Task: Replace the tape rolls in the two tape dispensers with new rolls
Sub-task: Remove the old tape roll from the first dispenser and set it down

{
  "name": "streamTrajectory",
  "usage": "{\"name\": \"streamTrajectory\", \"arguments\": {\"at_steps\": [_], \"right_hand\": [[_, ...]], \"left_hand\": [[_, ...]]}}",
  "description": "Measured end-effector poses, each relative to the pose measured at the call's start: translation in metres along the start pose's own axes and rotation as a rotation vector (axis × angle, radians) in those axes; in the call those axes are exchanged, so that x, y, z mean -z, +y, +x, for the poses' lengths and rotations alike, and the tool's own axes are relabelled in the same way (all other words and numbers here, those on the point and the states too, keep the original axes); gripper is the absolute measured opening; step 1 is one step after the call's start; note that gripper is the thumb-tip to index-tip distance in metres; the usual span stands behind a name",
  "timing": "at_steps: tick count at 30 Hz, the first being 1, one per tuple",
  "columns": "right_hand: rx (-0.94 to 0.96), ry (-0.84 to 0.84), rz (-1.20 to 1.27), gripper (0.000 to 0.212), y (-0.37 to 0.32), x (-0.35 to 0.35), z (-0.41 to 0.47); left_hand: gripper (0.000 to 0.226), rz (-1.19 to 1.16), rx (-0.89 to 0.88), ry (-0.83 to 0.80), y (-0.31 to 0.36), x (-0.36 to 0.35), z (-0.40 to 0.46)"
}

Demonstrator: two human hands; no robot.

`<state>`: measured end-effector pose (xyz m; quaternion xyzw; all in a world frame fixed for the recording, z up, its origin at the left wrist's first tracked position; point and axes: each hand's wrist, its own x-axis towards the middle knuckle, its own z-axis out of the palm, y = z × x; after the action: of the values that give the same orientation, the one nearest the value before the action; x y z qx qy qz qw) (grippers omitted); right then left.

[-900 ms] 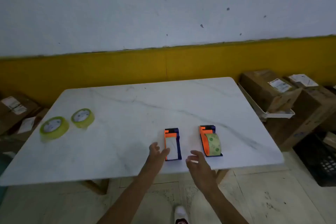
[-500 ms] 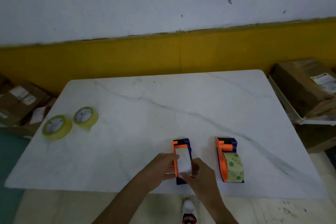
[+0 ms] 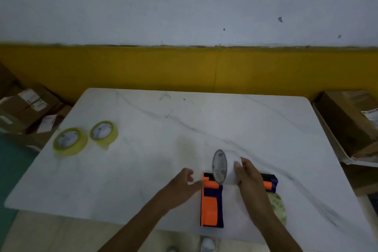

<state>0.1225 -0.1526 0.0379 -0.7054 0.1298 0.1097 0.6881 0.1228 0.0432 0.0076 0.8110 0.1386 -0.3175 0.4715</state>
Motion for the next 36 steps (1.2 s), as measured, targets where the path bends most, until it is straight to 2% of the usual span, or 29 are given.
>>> {"name": "streamTrajectory", "arguments": {"at_steps": [2,3,4,6,8,13,15,18,20,22,24,26,28,30,32,34,36], "right_hand": [[-0.038,-0.049,0.139,0.023,-0.004,-0.025,0.012],[-0.05,-0.071,0.177,0.023,-0.006,-0.039,0.018],[-0.056,-0.091,0.183,0.027,-0.008,-0.055,0.024],[-0.062,-0.117,0.154,0.038,-0.007,-0.086,0.034],[-0.042,-0.116,0.115,0.032,-0.005,-0.116,0.044],[0.025,-0.066,-0.215,0.017,0.003,-0.194,0.094],[-0.015,-0.115,-0.328,0.021,0.009,-0.229,0.122],[-0.104,-0.175,-0.387,0.021,0.018,-0.284,0.164],[-0.105,-0.147,-0.392,0.019,0.021,-0.315,0.194],[-0.108,-0.082,-0.372,0.027,0.017,-0.339,0.219],[-0.074,-0.066,-0.463,0.023,0.014,-0.357,0.232],[-0.002,-0.079,-0.666,0.017,0.013,-0.375,0.242],[-0.004,-0.102,-0.92,0.022,0.013,-0.388,0.244],[-0.018,-0.084,-1.016,0.022,0.017,-0.396,0.243],[-0.042,0.016,-0.928,0.011,0.022,-0.398,0.243],[-0.064,0.091,-0.763,0.029,0.029,-0.394,0.245],[-0.106,0.094,-0.761,0.044,0.024,-0.391,0.24]], "left_hand": [[0.084,-0.323,-0.132,-0.009,0.008,0.013,0.005],[0.084,-0.435,-0.196,-0.012,0.008,0.02,0.008],[0.076,-0.491,-0.258,0.005,0.006,0.029,0.012],[0.043,-0.526,-0.313,0.115,-0.001,0.048,0.016],[0.018,-0.536,-0.293,0.245,-0.02,0.07,0.026],[0.011,-0.513,-0.172,0.304,-0.062,0.159,0.065],[0.008,-0.425,-0.138,0.321,-0.08,0.198,0.087],[0.017,-0.271,-0.122,0.328,-0.106,0.251,0.115],[0.019,-0.189,-0.164,0.35,-0.118,0.287,0.124],[0.022,-0.16,-0.183,0.403,-0.13,0.326,0.122],[0.035,-0.086,-0.173,0.435,-0.147,0.362,0.114],[0.05,0.131,-0.221,0.372,-0.167,0.386,0.109],[0.06,0.418,-0.257,0.253,-0.18,0.394,0.111],[0.066,0.637,-0.321,0.13,-0.184,0.389,0.114],[0.069,0.827,-0.351,0.048,-0.186,0.384,0.118],[0.06,1.033,-0.355,0.045,-0.191,0.385,0.125],[0.044,1.126,-0.422,0.122,-0.2,0.387,0.132]]}}
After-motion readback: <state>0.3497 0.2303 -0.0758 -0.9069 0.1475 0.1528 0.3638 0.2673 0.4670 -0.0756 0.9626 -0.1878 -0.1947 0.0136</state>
